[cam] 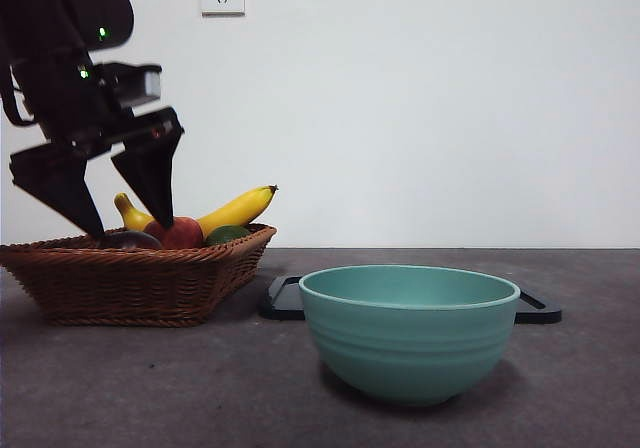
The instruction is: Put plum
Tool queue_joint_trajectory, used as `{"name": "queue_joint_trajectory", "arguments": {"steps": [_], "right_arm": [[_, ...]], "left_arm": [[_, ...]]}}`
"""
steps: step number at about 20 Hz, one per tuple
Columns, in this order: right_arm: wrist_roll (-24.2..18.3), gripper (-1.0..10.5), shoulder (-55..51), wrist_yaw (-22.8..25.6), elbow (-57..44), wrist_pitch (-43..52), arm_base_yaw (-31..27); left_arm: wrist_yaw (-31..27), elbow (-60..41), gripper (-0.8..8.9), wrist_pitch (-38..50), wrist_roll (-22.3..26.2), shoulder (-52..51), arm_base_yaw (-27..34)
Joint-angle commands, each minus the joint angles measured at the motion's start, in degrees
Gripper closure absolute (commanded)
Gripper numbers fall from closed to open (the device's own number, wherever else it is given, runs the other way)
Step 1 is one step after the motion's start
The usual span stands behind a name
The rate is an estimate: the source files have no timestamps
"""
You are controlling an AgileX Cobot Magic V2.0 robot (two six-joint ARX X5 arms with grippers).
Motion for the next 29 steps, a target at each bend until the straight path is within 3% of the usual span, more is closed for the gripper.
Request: {"name": "queue_joint_trajectory", "arguments": {"steps": [1,7,11,17,23,29], "right_arm": [[-0.2,5.6,0.3,-0.1,1.1,0.5,0.2],[-0.2,5.6,0.3,-0.1,1.1,0.5,0.2],[-0.2,5.6,0.3,-0.1,1.1,0.5,0.2],[-0.2,5.6,0.3,-0.1,1.1,0.5,0.2],[-0.2,5.6,0.3,-0.1,1.1,0.5,0.2],[-0.2,5.6,0.3,-0.1,1.1,0.5,0.2]], "left_arm": [[-0.1,1.4,3.5,0.2,0.5,2.8,-0.4],[-0.1,1.4,3.55,0.9,0.7,5.9,-0.9],[-0.1,1.4,4.8,0.8,0.7,6.4,-0.9],[-0.1,1.6,4.8,0.2,0.7,5.6,-1.0],[1.3,3.9,4.8,-2.1,-0.1,-2.6,-2.1],[8.7,4.4,4.8,-5.2,-1.1,-13.4,-10.3]]}}
